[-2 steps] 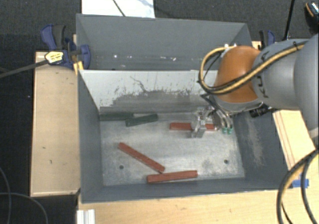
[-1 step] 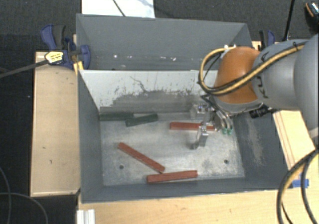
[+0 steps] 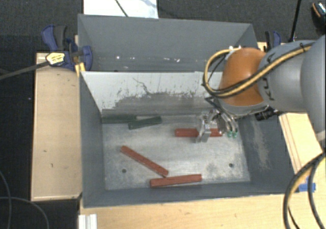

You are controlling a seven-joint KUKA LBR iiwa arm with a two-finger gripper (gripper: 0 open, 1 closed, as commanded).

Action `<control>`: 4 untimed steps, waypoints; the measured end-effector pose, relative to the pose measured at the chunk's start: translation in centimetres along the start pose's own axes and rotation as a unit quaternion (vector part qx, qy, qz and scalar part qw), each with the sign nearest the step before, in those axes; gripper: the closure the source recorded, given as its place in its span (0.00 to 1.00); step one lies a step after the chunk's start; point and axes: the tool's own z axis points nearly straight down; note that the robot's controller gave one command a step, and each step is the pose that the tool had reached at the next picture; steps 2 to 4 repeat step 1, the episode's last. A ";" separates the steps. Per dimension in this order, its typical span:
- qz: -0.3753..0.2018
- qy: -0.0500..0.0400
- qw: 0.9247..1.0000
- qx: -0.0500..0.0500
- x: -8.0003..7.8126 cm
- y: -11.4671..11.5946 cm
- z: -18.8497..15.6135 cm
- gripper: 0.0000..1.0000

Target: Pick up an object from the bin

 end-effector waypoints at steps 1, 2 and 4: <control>-0.008 -0.005 1.000 0.000 0.5 -1.0 -15.7 1.00; -0.008 -0.005 1.000 0.000 0.5 -1.0 -15.7 1.00; -0.008 -0.005 1.000 0.000 0.5 -1.0 -15.7 1.00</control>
Offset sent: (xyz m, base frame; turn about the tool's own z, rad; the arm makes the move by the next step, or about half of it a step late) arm -0.0079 -0.0087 0.1508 -0.0194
